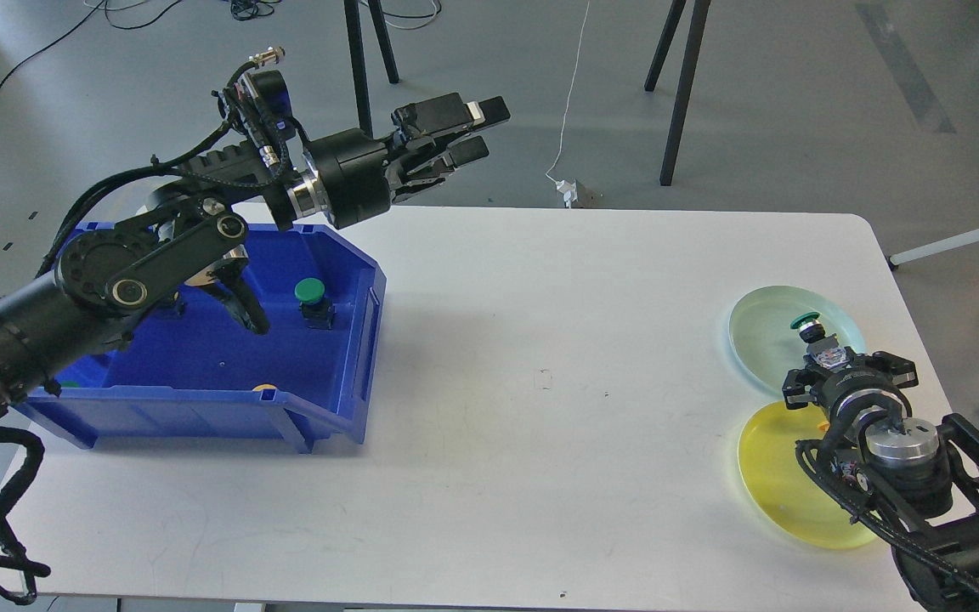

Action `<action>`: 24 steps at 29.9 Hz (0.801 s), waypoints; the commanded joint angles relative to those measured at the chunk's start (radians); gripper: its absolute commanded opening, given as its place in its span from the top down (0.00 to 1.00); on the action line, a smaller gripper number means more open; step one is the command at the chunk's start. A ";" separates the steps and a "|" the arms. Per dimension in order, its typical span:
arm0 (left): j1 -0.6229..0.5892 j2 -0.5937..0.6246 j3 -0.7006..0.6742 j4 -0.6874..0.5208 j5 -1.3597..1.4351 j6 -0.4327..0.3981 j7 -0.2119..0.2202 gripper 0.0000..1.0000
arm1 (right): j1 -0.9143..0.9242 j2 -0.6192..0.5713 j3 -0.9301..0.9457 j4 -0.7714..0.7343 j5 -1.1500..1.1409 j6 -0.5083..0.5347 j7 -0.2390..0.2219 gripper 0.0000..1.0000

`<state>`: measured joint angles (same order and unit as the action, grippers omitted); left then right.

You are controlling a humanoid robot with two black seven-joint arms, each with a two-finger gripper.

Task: Pass button and place on color plate

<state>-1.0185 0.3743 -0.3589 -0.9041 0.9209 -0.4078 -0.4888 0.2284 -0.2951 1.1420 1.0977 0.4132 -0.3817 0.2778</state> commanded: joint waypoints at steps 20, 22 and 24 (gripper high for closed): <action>0.213 0.201 -0.156 -0.055 -0.483 -0.081 0.000 0.11 | 0.342 -0.460 -0.385 0.272 -0.467 0.715 0.012 0.01; 0.247 0.204 -0.189 -0.027 -0.546 -0.081 0.000 0.09 | 0.408 -0.461 -0.442 0.226 -0.465 0.805 0.017 0.01; 0.264 0.206 -0.207 -0.015 -0.568 -0.081 0.000 0.08 | 0.449 -0.455 -0.476 0.202 -0.467 0.834 0.017 0.01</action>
<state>-0.7849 0.5768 -0.5336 -0.9410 0.4036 -0.4880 -0.4886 0.6110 -0.7513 0.7196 1.3411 -0.0532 0.3836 0.2921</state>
